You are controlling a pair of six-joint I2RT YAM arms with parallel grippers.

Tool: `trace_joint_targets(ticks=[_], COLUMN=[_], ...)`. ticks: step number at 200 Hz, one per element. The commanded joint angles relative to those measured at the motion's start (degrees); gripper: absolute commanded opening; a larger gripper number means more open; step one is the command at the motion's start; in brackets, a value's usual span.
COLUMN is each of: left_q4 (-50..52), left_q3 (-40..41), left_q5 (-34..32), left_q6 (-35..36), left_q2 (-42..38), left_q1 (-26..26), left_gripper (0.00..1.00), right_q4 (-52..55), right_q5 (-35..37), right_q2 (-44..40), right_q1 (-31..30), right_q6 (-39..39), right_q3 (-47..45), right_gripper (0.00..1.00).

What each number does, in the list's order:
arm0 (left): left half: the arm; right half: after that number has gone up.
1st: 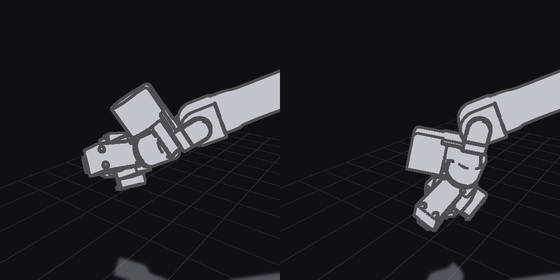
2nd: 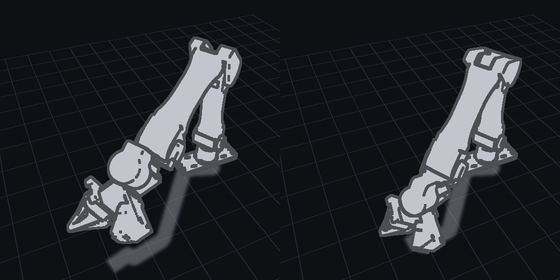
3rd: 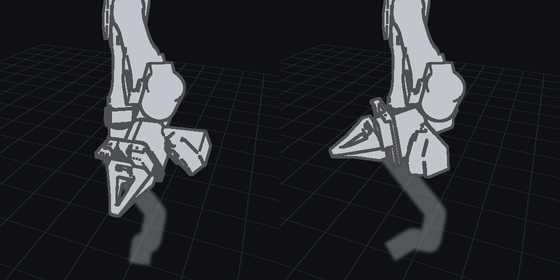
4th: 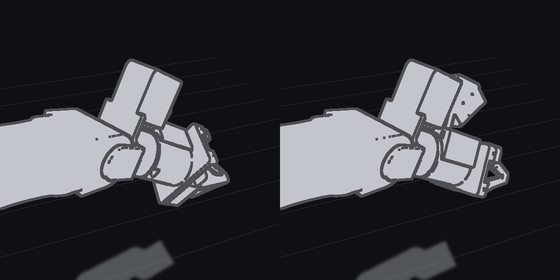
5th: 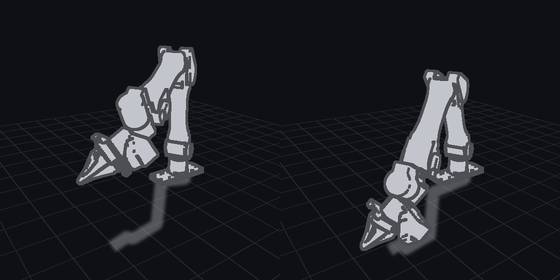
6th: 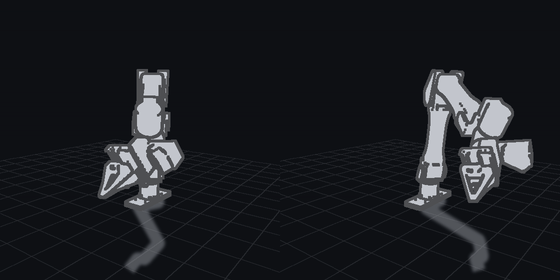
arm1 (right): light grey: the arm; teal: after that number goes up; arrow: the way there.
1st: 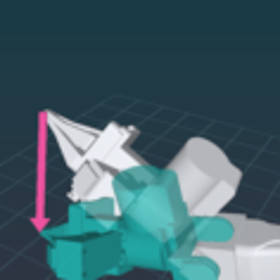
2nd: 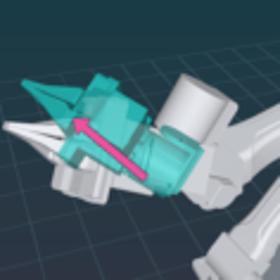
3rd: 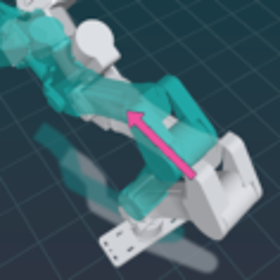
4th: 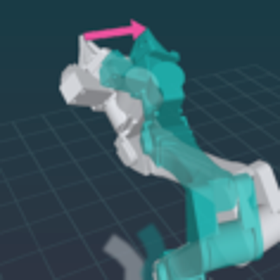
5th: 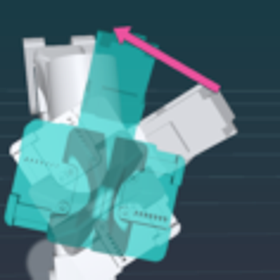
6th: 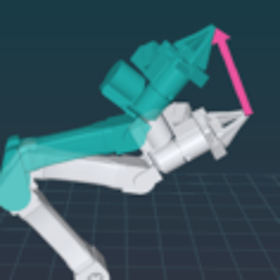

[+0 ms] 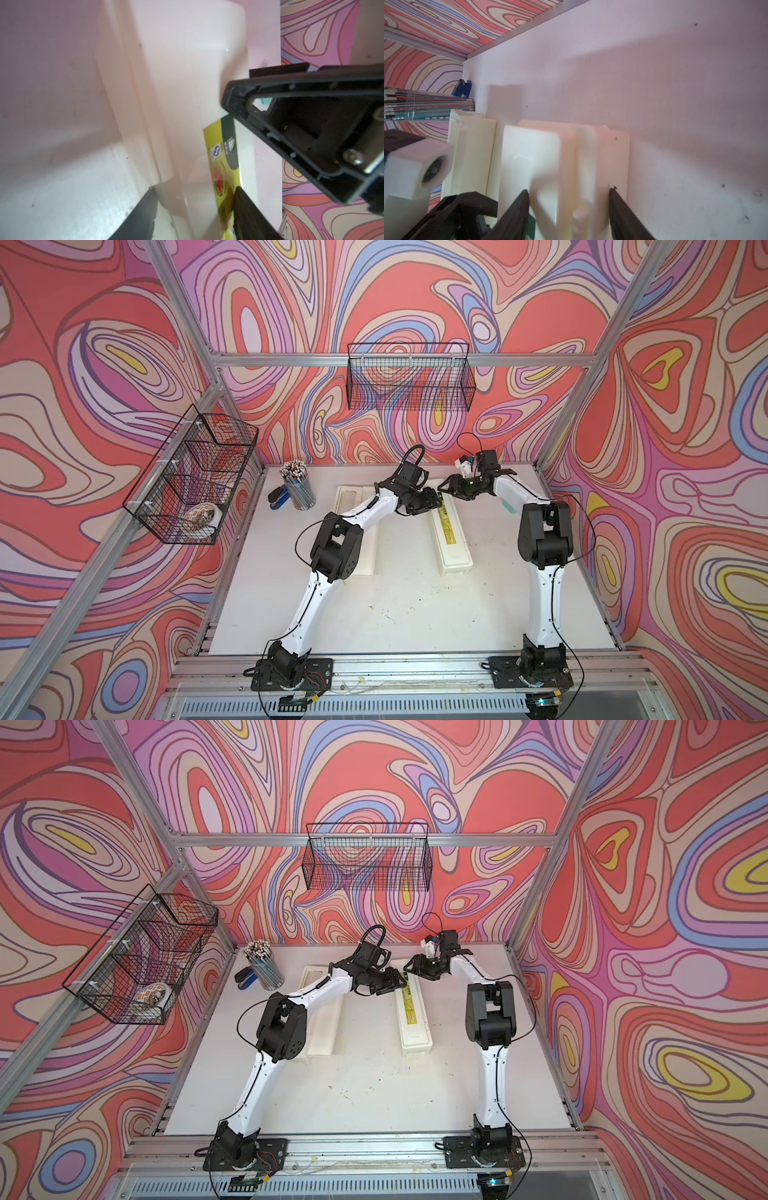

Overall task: Put plastic wrap rolls into dispensers
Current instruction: Close the lid on the plastic wrap cutting box.

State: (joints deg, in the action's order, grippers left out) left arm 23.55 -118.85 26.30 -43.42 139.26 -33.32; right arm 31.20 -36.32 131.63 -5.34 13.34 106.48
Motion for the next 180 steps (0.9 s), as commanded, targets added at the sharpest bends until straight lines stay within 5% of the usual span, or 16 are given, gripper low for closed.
trace_joint_targets(ticks=[1, 31, 86, 142, 180], left_q4=[11.0, 7.9, 4.9, 7.6, 3.9], left_q3=[10.1, 14.3, 12.1, 2.4, 6.8], left_q5=[-8.0, -8.4, -14.2, -9.9, -7.7], left_q6=[-2.6, -3.3, 5.7, 7.6, 2.5], left_q2=[1.9, 0.1, -7.6, -2.5, 0.1], left_q1=[-1.8, -1.8, -1.8, 0.1, 0.0], left_gripper=[0.56, 0.58, 0.82, 0.81, 0.75], right_q4=[15.1, 12.7, 9.2, 8.5, 7.0], right_q5=[4.8, 4.6, 5.5, 5.2, 4.5], right_q2=[4.7, 2.5, -2.9, -5.7, -6.9], right_q1=[-6.4, -6.4, -6.4, -6.4, -6.3], right_q6=[-4.6, -3.2, -1.8, -1.0, 0.5], right_q3=[-7.0, -10.3, -15.9, -19.6, -22.7], right_gripper=[0.59, 0.70, 0.79, 0.80, 0.80])
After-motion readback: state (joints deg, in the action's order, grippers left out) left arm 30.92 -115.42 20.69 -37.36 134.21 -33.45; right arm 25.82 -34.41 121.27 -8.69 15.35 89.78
